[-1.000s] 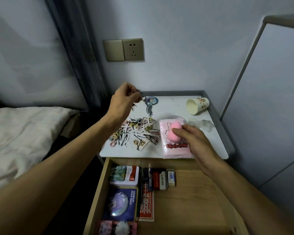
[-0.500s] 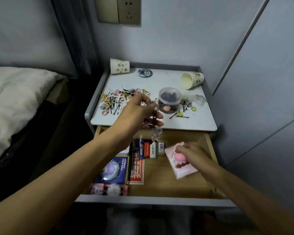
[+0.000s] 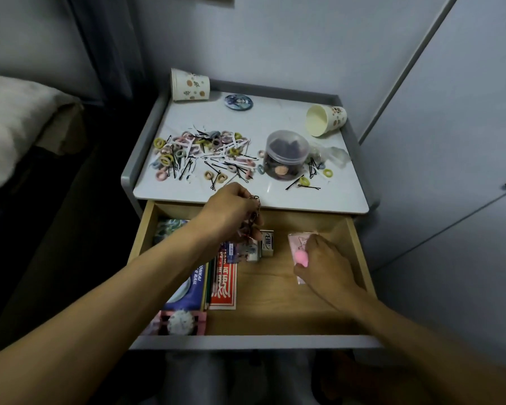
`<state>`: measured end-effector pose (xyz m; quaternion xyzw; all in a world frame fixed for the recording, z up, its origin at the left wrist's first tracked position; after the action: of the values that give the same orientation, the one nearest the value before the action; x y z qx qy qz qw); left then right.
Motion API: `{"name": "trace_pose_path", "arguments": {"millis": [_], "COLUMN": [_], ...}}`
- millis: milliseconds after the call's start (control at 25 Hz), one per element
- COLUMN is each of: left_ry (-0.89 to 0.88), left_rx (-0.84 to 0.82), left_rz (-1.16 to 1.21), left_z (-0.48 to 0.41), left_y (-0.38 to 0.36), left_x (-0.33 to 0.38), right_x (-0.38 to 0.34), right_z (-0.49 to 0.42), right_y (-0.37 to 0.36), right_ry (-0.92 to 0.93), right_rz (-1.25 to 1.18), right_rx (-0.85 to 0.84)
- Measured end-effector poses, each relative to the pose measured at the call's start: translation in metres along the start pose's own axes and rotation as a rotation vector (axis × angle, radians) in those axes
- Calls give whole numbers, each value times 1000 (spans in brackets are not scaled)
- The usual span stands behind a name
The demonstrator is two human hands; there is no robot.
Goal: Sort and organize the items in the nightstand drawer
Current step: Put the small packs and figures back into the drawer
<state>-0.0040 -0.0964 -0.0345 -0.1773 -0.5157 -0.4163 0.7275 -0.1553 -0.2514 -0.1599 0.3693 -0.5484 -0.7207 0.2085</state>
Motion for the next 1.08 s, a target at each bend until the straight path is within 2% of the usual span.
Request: {"name": "trace_pose_path", "arguments": {"millis": [120, 440, 720, 1080], "left_ry": [31, 58, 69, 84], "left_rx": [-42, -50, -57, -55], "left_rz": [37, 48, 59, 53], "left_z": [-1, -1, -1, -1], "left_y": [-5, -4, -7, -10], "left_x": [-6, -18, -24, -24], "right_x": [-6, 7, 16, 16], "right_z": [-1, -8, -10, -2], "right_y": [-11, -20, -28, -29], "right_ry": [137, 49, 107, -45], "right_rz": [50, 104, 157, 96], "right_rx": [-81, -122, -124, -111]}}
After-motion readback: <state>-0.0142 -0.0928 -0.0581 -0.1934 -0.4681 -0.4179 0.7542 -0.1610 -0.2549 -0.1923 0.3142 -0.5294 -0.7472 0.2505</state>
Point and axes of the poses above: each hand's wrist, its own z-axis away from the middle knuckle, its own y-axis out of the back of the hand, x = y × z, the point moved 5 cm from there along -z, towards the middle knuckle, and after that the axes turned 6 degrees about -z, right-handed, at the moved point
